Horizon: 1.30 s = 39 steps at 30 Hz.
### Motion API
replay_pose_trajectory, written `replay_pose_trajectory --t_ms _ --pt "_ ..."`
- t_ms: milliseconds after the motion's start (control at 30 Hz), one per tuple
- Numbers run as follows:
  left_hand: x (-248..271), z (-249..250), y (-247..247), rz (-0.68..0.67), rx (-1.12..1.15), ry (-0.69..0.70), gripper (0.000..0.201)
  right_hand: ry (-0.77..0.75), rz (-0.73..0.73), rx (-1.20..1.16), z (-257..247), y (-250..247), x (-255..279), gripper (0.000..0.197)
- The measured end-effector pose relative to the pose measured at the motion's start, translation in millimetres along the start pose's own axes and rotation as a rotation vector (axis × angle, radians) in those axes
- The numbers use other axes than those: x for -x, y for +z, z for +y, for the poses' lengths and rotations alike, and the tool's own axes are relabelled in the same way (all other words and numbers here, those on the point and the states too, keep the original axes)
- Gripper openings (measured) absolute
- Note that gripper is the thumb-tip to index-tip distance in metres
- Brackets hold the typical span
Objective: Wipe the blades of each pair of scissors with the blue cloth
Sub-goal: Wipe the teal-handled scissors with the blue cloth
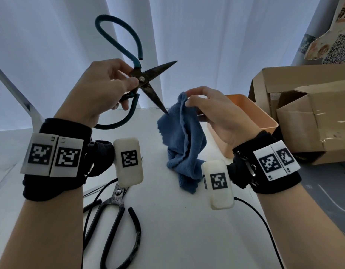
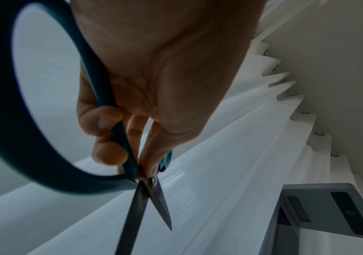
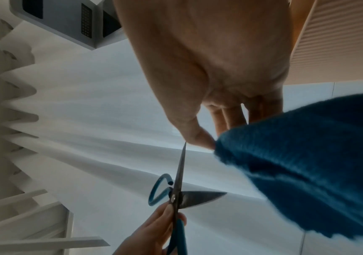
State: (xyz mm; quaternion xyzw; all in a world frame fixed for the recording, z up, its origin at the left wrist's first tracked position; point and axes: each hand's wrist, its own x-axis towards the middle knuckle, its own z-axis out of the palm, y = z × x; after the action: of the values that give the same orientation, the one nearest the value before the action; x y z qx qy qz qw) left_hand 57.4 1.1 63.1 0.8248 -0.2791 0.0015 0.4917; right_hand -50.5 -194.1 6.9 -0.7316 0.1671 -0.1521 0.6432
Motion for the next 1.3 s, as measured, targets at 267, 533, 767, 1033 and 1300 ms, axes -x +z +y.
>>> replay_pose_trajectory --t_ms 267,533,767,1033,1300 --pt "5 5 7 -0.005 -0.090 0.126 0.006 -0.056 0.248 -0.057 -11 -3 0 0.013" --pt "11 12 18 -0.046 -0.175 0.209 0.011 -0.222 -0.014 -0.406 -32 4 19 0.029" --pt "10 9 24 -0.049 -0.257 0.236 0.008 -0.115 -0.138 -0.549 -35 0 21 0.044" --pt "1 2 25 0.188 -0.283 0.286 0.026 -0.057 -0.174 -0.389 -29 1 19 0.007" --pt "0 1 27 0.158 -0.249 0.204 0.022 -0.043 -0.077 -0.432 -19 9 13 0.025"
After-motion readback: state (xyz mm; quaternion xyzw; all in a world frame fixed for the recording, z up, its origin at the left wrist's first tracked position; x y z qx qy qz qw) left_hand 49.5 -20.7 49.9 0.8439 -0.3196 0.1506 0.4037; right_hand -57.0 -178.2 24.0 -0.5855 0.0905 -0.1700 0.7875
